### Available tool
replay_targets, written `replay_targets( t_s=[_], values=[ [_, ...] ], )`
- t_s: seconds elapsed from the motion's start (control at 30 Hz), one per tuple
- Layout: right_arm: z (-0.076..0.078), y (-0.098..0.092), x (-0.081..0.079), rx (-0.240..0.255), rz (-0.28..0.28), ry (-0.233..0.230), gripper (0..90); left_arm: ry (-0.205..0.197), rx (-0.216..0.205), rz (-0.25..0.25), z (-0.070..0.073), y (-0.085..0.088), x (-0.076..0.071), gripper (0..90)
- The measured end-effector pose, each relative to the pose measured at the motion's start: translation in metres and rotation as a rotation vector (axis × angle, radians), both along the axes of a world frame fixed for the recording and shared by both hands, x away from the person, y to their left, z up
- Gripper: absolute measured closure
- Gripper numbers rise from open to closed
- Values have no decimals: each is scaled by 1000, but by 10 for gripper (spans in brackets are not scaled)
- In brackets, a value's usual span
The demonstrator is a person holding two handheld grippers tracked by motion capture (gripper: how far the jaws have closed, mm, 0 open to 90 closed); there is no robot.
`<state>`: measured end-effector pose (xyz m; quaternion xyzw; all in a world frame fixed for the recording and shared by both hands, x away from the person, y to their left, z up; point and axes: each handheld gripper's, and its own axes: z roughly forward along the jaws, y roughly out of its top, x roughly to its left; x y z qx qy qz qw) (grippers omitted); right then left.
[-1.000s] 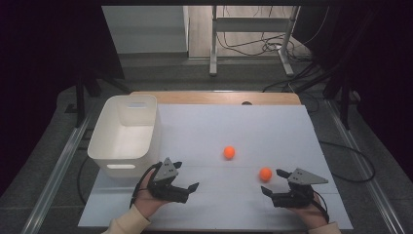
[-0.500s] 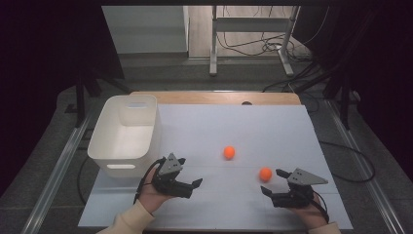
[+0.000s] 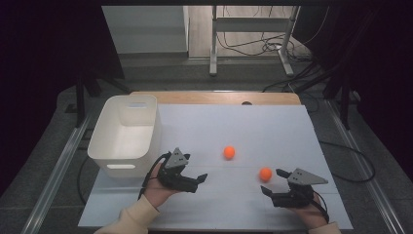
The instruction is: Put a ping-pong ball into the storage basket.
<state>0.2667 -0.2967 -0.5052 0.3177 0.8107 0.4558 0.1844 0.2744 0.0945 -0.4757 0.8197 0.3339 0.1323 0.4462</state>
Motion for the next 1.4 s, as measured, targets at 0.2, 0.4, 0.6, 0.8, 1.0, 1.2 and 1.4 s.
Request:
replay_targets(
  t_s=[0.2,0.4,0.6,0.8,1.0,1.2,1.4],
  values=[
    [0,0,1,2,1,2,152,5,1,-4,2,-4,5,94],
    [0,0,1,2,-1,1,152,9,2,-5,2,-7,9,93],
    [-1,0,1,-1,0,3,152,18,8,-8,2,-11,13,88],
    [-1,0,1,1,-2,3,152,26,15,-7,4,-16,17,82],
    [-1,0,1,-3,-3,7,152,25,25,-14,4,-22,22,74],
    [-1,0,1,-4,-5,4,151,36,26,-23,4,-28,27,73],
    [-1,0,1,-4,-4,4,152,47,28,-21,5,-33,32,57]
  ],
)
